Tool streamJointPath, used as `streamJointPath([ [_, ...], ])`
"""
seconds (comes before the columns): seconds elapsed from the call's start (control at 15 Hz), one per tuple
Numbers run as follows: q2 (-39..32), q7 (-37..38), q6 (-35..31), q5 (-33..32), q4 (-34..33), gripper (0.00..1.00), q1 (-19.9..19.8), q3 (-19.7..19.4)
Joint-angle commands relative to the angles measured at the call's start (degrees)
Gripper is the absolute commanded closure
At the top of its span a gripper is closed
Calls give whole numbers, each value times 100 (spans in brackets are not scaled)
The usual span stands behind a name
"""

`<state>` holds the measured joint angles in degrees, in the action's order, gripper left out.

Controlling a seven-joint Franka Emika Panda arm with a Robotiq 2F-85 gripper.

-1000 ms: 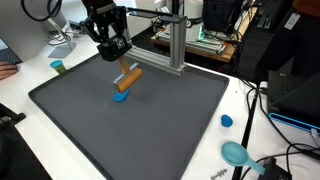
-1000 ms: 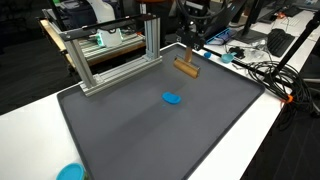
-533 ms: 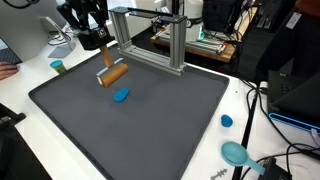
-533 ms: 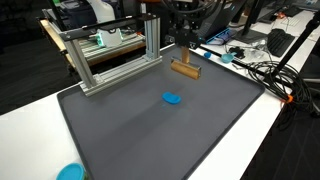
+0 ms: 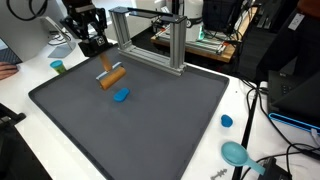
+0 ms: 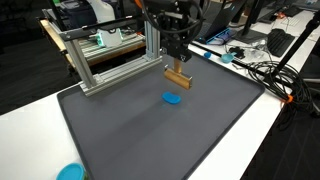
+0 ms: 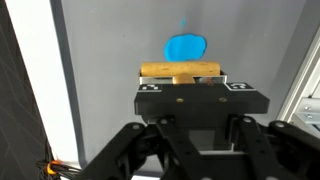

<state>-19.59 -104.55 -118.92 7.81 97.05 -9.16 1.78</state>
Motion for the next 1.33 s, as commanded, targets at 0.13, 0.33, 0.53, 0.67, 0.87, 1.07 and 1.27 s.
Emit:
streamJointPath([
  [0.13, -117, -404, -322, 80, 415, 78, -194, -74],
  [0.33, -233, -459, -331, 257, 537, 78, -273, -18],
  [0.53, -366, -282, -235, 53, 434, 53, -194, -74],
  [0.67, -383, -376, -366, 76, 450, 78, -203, -50],
  [0.87, -522, -315, -430, 6, 383, 78, -163, -52],
  [1.07, -629, -346, -553, 31, 319, 78, -170, -17],
  [1.27, -567, -367, -619, 30, 342, 78, -156, 16],
])
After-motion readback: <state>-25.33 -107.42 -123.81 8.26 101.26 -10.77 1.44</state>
